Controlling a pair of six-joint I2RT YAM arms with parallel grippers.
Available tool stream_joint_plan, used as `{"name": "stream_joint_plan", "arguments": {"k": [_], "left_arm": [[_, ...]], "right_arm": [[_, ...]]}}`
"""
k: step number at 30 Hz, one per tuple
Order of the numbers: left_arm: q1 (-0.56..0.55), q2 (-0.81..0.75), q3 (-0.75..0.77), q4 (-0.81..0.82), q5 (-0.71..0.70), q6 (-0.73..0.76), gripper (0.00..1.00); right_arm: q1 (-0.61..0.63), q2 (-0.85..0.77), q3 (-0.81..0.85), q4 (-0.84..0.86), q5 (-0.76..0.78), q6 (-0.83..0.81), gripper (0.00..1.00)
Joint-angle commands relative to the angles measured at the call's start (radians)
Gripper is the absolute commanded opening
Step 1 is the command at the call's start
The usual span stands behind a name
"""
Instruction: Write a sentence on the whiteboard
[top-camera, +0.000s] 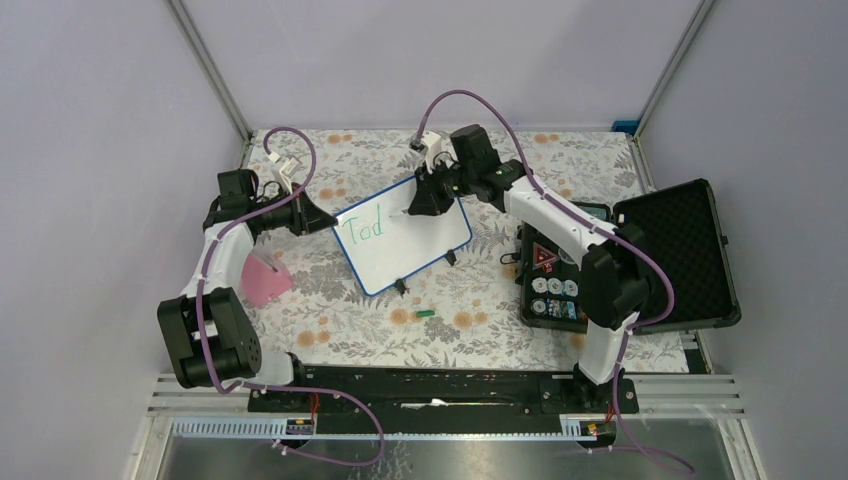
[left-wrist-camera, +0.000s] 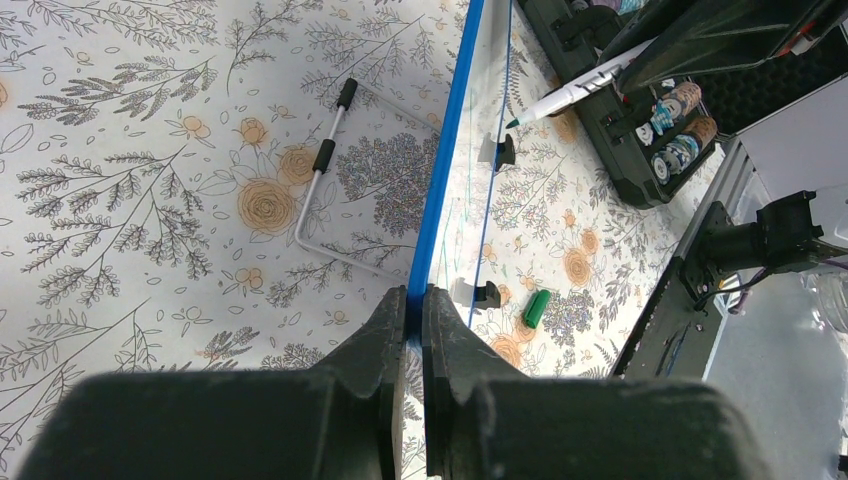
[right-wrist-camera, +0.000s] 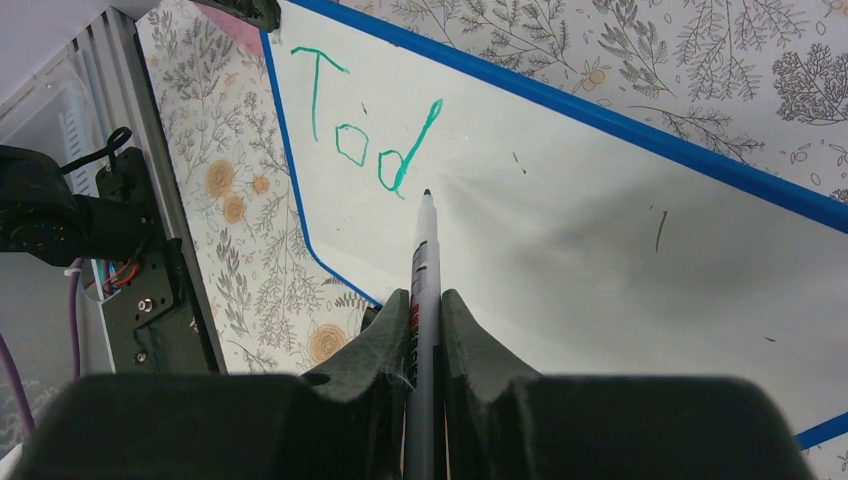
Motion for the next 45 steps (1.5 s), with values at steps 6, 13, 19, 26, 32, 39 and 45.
{"name": "stream_joint_plan", "arguments": {"k": [6, 13, 19, 26, 32, 39, 45], "left_arm": [[-0.010, -0.021, 0.041, 0.018, -0.028, 0.048, 0.00], [-0.012, -0.024, 0.036, 0.018, -0.028, 0.048, 0.00], [-0.014, -0.025, 0.034, 0.018, -0.028, 0.049, 0.00], [-0.016, -0.026, 0.034, 0.018, -0.030, 0.048, 0.00], [-0.018, -0.028, 0.033, 0.018, -0.032, 0.048, 0.00], [-0.019, -0.030, 0.035, 0.018, -0.031, 0.045, 0.00], [-0.021, -0.029, 0.035, 0.017, -0.031, 0.046, 0.00]], "right_arm": [[-0.007, -0.023, -0.006, 0.054, -0.025, 0.010, 0.00], [-0.007, -0.019, -0.032, 0.080, -0.037, 0.032, 0.00], [-0.003, -0.009, -0.031, 0.082, -0.043, 0.045, 0.00], [0.008, -0.007, -0.041, 0.083, -0.037, 0.040, 0.00], [0.010, 0.002, -0.028, 0.083, -0.016, 0.038, 0.00], [0.012, 0.016, -0.010, 0.076, 0.000, 0.040, 0.00], [0.012, 0.028, 0.003, 0.072, 0.018, 0.040, 0.00]]}}
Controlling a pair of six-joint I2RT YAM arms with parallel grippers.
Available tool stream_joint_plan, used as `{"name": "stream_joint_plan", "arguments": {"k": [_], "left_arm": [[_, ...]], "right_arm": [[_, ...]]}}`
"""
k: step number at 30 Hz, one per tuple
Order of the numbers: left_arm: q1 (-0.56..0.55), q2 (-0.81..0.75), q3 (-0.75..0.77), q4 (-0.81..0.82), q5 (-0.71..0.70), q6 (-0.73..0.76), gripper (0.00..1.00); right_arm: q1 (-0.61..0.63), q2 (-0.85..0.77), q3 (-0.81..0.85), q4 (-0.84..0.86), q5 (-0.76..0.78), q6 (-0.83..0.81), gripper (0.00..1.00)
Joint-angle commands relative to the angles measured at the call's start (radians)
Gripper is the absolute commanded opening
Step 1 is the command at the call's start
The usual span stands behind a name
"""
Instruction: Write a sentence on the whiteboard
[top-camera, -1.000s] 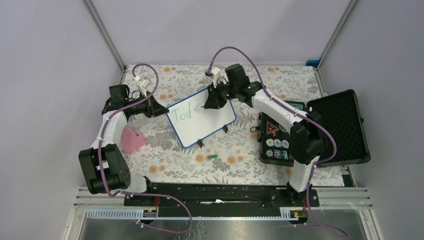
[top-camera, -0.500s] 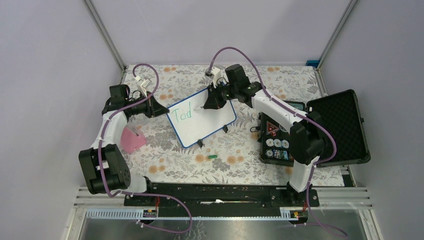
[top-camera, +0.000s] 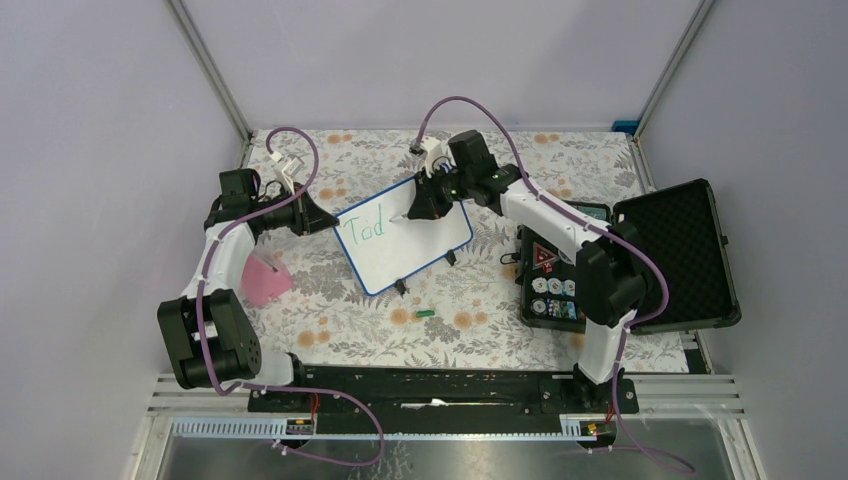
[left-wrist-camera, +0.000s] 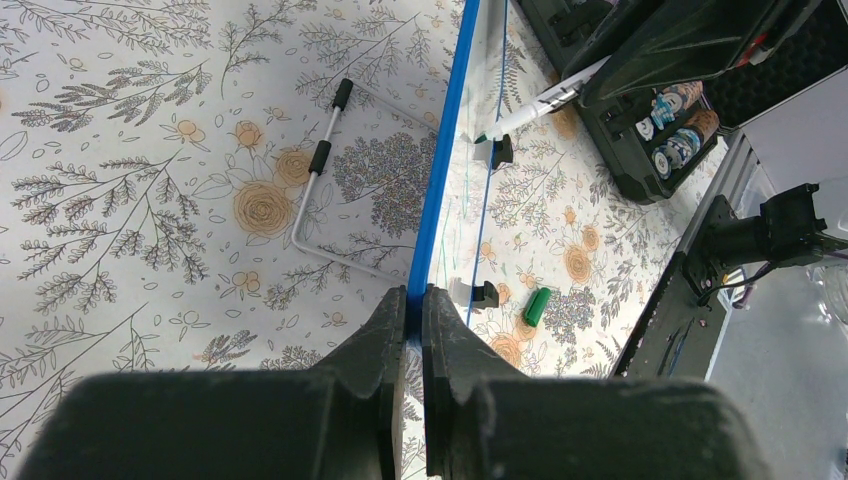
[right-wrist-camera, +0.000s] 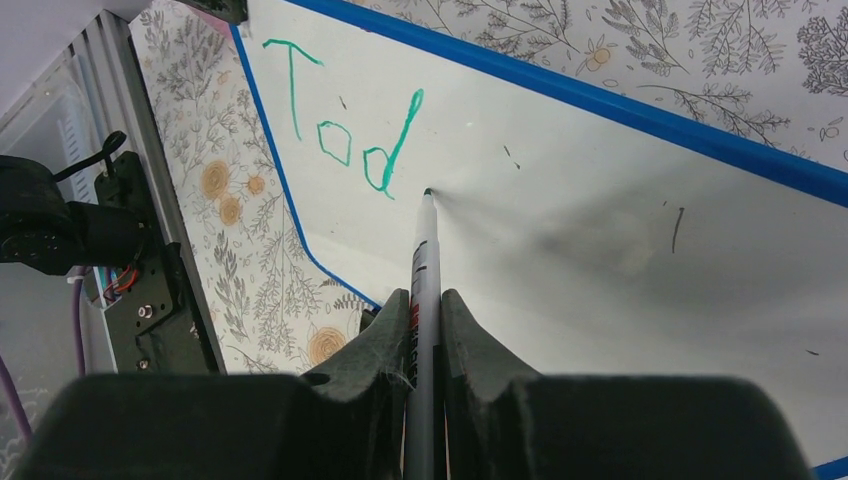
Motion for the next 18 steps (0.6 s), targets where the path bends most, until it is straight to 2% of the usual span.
{"name": "stream_joint_plan", "arguments": {"k": [1, 18], "left_arm": [[-0.008, -0.023, 0.031, 0.024, -0.026, 0.032, 0.00], [-0.009, -0.021, 0.033, 0.025, -0.030, 0.035, 0.00]], "right_arm": [[0.010, 0.013, 0.047, 0.018, 0.020, 0.002, 0.00], [0.025, 0.045, 0.089, 0.005, 0.026, 0.002, 0.00]]}}
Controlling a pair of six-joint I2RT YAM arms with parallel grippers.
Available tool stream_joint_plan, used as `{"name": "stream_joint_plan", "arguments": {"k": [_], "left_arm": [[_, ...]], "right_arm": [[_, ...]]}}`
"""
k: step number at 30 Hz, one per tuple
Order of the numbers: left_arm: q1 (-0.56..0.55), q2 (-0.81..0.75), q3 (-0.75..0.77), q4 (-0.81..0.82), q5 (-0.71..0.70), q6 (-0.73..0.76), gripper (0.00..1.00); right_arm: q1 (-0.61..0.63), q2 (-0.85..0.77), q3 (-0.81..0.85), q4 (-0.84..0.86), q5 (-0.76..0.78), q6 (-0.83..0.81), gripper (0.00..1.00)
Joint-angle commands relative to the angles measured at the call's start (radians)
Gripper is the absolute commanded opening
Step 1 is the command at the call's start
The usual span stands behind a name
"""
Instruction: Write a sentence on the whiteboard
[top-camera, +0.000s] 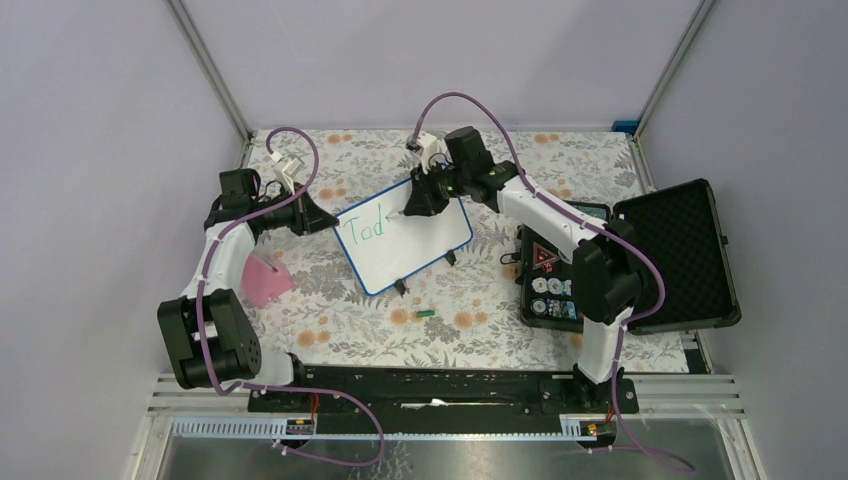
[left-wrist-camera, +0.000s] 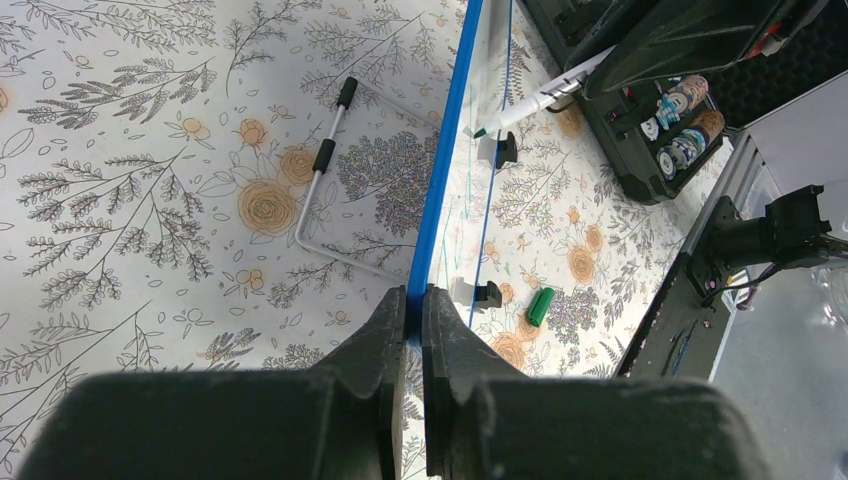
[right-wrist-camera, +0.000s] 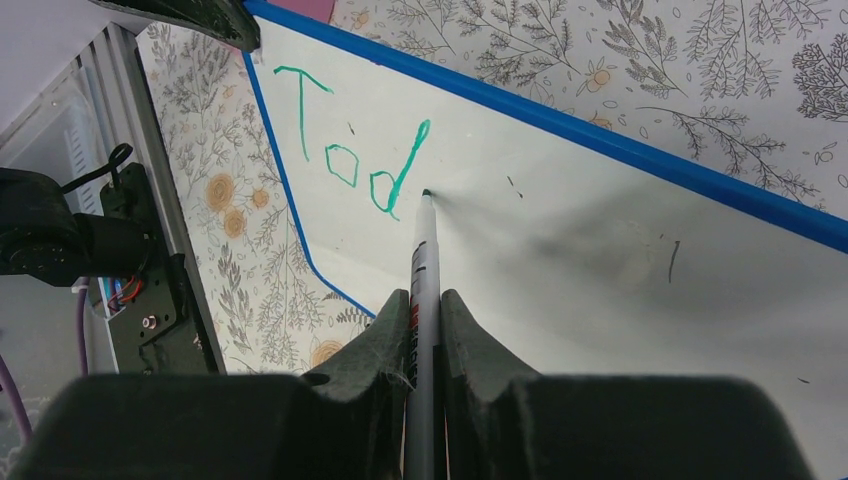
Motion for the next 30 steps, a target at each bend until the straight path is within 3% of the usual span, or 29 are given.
{"name": "stream_joint_plan", "arguments": {"k": [1, 30], "left_arm": [[-0.008, -0.021, 0.033, 0.025, -0.022, 0.035, 0.00], [-0.008, -0.020, 0.034, 0.025, -0.028, 0.033, 0.00]], "right_arm": [[0.019, 0.013, 0.037, 0.012, 0.020, -0.008, 0.00], [0.024, -0.020, -0.050, 0.014, 0.036, -0.043, 0.00]]}}
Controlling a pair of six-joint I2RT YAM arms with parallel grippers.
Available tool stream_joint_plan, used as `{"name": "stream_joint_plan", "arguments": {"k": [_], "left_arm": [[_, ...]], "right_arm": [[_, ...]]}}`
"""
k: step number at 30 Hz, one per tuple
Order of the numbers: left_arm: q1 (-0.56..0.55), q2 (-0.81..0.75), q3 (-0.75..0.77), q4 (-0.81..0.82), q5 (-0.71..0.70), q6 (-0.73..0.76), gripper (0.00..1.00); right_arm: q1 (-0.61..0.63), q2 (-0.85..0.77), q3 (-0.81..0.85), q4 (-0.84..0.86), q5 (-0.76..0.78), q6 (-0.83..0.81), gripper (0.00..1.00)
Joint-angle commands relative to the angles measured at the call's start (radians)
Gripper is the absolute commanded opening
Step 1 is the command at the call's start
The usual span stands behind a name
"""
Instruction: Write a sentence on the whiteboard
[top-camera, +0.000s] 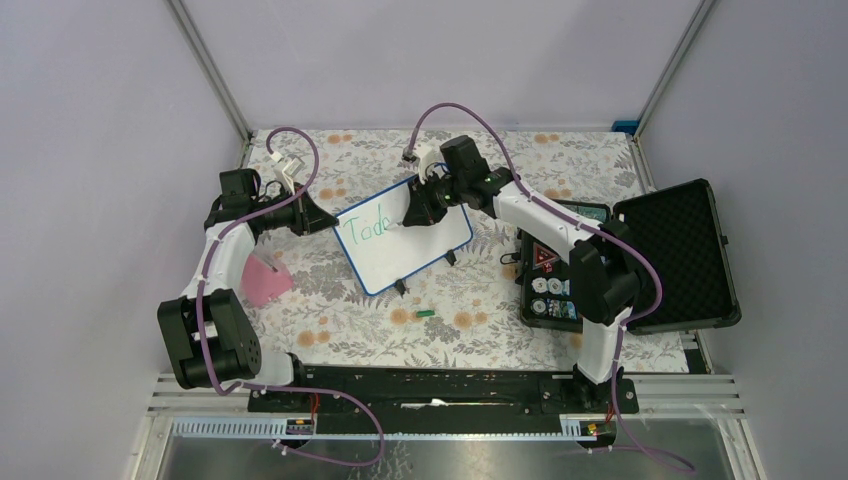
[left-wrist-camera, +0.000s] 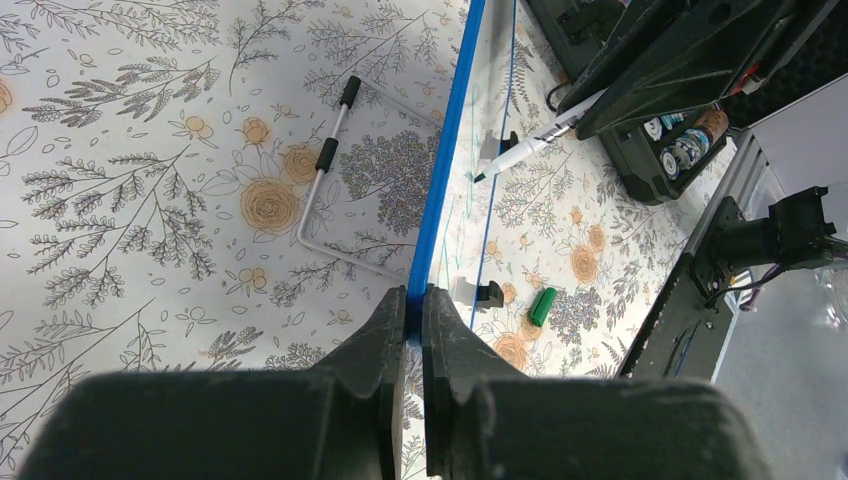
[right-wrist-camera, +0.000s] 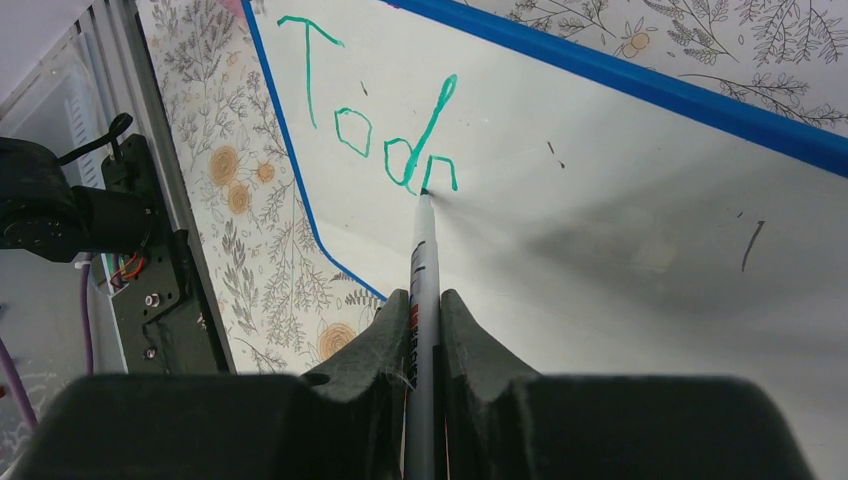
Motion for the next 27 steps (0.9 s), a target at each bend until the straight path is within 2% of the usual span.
{"name": "stream_joint_plan", "arguments": {"k": [1, 27], "left_arm": [[-0.008, -0.020, 0.034, 0.025, -0.022, 0.033, 0.00], [-0.008, -0.018, 0.034, 0.025, -0.019, 0.031, 0.00]], "right_arm": [[0.001, -0.025, -0.006, 0.012, 0.045, -0.034, 0.00], [-0.042, -0.030, 0.051, -0.013, 0.067, -0.038, 0.00]]}}
